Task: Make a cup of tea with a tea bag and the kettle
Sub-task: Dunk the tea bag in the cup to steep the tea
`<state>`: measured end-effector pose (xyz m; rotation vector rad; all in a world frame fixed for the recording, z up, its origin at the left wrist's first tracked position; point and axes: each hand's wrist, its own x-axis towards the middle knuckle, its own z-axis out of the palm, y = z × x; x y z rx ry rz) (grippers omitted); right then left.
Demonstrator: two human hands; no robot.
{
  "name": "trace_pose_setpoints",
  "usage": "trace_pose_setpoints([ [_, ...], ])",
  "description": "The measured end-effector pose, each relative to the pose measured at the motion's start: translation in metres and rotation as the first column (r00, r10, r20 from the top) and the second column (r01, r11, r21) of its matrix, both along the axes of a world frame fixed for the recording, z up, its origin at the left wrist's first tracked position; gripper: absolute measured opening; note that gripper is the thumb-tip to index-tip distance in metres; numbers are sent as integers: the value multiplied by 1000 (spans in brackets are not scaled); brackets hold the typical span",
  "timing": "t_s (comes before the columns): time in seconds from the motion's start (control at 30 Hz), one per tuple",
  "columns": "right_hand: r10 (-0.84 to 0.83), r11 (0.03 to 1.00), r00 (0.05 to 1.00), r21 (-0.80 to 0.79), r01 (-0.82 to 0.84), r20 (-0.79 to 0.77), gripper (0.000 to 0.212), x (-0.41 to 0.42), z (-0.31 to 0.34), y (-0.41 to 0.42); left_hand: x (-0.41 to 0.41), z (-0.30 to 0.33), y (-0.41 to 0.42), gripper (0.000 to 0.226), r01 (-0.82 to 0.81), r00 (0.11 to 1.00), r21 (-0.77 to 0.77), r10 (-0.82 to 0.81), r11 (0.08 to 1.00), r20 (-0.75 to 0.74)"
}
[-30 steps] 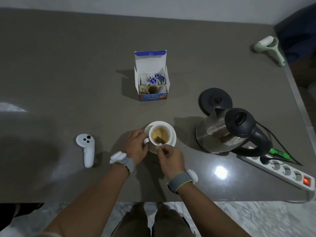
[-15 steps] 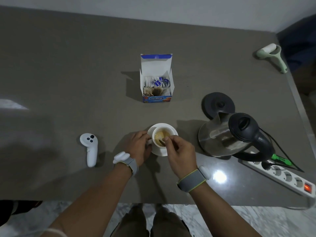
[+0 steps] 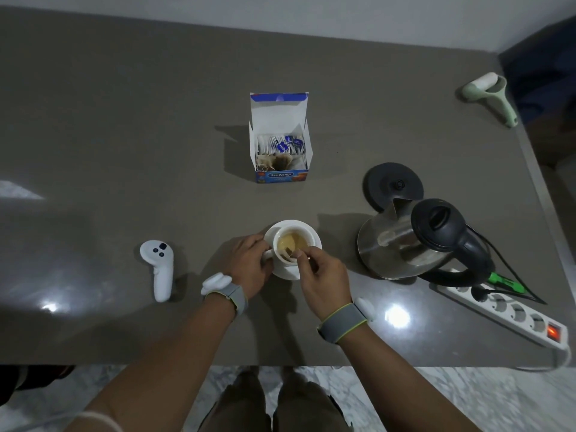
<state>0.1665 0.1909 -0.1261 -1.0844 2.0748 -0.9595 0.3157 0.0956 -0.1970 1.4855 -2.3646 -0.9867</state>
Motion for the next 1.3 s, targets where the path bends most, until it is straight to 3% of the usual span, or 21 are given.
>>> trace_pose_setpoints([
  [0.4, 16, 995, 1000, -101, -15, 4, 15, -2, 19, 2, 0, 9, -1, 21, 13, 1000, -20, -13, 1000, 14],
  [0.8, 66, 998, 996, 25, -64, -60, 18, 1, 1, 4, -1, 10, 0, 12, 13, 999, -26, -12, 1000, 52],
  [1.13, 15, 991, 999, -134, -21, -45, 12, 2, 14, 4, -2, 12, 1, 15, -1, 1000, -27, 2, 1000, 30],
  [1.3, 27, 994, 998, -109, -33, -52, 14, 2, 9, 1, -1, 11, 2, 21, -12, 1000, -6, 12, 1000, 26],
])
